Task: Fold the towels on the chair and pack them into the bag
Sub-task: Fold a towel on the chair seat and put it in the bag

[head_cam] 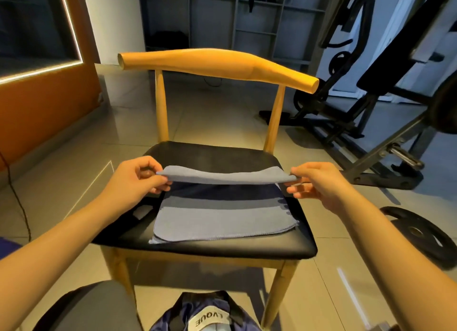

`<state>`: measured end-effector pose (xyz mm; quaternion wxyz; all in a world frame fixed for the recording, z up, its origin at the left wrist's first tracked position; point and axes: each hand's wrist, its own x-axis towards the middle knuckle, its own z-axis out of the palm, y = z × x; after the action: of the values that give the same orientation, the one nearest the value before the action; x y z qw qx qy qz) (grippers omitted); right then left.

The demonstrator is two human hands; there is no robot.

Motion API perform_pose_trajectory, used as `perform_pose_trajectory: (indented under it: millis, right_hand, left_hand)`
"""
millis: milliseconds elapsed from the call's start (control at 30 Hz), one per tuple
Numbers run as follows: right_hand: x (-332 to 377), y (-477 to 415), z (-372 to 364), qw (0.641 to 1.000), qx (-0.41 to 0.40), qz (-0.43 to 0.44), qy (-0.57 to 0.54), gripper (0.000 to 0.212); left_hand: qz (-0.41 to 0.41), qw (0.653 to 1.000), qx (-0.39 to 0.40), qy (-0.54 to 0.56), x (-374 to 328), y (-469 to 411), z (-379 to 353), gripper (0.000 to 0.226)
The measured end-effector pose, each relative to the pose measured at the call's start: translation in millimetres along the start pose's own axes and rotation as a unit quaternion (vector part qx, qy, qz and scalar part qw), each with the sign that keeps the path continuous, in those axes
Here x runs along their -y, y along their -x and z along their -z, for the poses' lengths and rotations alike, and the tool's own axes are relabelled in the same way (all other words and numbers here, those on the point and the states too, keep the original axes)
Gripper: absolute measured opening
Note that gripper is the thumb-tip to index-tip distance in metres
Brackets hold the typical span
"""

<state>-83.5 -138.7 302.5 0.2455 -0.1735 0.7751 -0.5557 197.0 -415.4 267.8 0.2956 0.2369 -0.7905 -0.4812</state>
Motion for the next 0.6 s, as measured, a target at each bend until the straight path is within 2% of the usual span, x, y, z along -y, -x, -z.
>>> perform_pose_trajectory:
  millis: [300,600]
  right_hand:
    - [-36.0,33.3,-7.1,0.997,-0.008,-0.031,0.075,0.011]
    - [-52.2,50.0,2.7,0.993,-0.022,0.01,0.119,0.008]
  left_hand:
    - [-0.015,0.988,0.047,-0.146,27.1,59.6,-7.5,0.01]
    - [-0.031,0.978,0.091,-0.187,27.3,76.5,-1.3,0.015]
